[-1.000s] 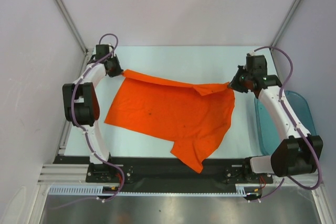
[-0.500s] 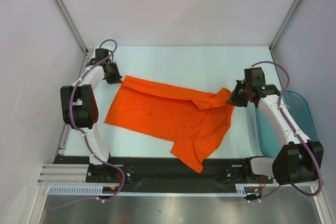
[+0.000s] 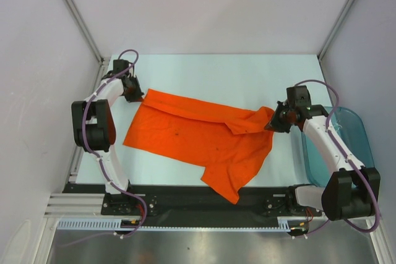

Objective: Fold and stack the t-shirts
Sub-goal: Fold the tshirt

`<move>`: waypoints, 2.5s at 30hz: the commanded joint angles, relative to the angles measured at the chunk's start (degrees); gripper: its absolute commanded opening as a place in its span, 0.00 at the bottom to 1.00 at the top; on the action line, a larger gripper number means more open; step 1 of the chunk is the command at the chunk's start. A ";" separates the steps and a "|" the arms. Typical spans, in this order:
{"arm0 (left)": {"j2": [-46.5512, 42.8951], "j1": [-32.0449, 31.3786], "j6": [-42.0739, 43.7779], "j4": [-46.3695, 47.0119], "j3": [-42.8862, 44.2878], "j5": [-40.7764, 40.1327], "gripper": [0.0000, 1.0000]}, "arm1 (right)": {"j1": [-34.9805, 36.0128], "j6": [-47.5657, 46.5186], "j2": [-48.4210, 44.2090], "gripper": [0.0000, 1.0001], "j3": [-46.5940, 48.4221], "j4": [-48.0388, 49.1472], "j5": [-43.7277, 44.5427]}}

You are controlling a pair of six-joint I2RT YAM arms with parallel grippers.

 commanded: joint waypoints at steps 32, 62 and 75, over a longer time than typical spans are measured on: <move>-5.53 0.38 -1.70 0.89 2.45 1.50 0.49 | -10.21 -1.92 6.98 0.63 4.31 5.67 -5.58; 12.76 -0.59 -3.47 1.96 12.03 13.56 0.44 | -13.12 -3.94 34.07 0.29 13.73 12.10 1.52; -7.42 -4.52 -4.17 0.82 1.68 12.58 0.50 | -6.45 -11.41 29.08 0.57 21.64 -0.81 14.72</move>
